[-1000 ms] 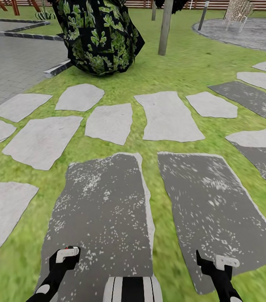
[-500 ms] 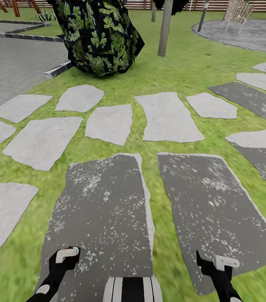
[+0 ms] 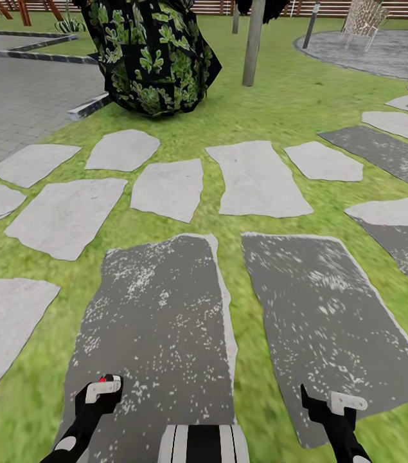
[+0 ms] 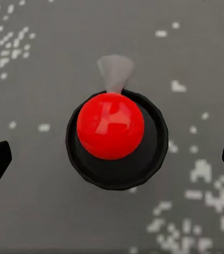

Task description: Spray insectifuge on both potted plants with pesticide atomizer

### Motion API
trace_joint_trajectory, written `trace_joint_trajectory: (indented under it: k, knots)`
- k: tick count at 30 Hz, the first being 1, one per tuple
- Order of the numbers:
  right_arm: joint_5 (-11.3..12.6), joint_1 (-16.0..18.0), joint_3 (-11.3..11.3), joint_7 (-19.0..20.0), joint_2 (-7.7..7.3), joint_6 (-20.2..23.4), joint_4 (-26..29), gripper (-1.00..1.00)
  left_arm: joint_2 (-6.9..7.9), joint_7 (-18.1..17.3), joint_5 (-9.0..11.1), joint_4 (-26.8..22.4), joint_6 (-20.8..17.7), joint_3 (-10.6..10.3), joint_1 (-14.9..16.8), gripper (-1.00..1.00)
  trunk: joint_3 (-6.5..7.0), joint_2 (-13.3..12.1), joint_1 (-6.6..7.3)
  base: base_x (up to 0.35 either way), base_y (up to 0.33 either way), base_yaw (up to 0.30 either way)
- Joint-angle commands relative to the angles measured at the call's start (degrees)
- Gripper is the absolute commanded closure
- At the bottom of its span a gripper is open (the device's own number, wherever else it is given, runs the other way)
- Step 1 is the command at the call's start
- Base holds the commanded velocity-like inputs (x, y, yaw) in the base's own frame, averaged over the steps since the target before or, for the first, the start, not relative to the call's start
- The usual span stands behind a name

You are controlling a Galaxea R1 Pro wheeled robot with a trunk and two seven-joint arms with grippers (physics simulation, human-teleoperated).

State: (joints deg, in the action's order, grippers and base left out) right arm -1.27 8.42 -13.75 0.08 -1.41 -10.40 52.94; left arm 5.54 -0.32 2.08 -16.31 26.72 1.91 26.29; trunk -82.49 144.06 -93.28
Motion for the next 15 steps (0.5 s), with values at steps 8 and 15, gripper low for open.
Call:
trace_joint_trajectory:
  k: [8,15]
  knots:
    - [-0.13,0.02,-0.04,0.01,0.01,-0.16,-0.08,-1.00,0.00,-0.03,0.22,0.05,0.17,0.09,0.06,-1.00,-0.03,0.01,0.01,0.000,0.000,0.000]
    - [-0.14,0.02,-0.04,0.01,0.01,-0.16,-0.11,-1.00,0.00,-0.03,0.26,0.05,0.17,0.11,0.04,-1.00,0.20,0.01,0.01,0.000,0.000,0.000]
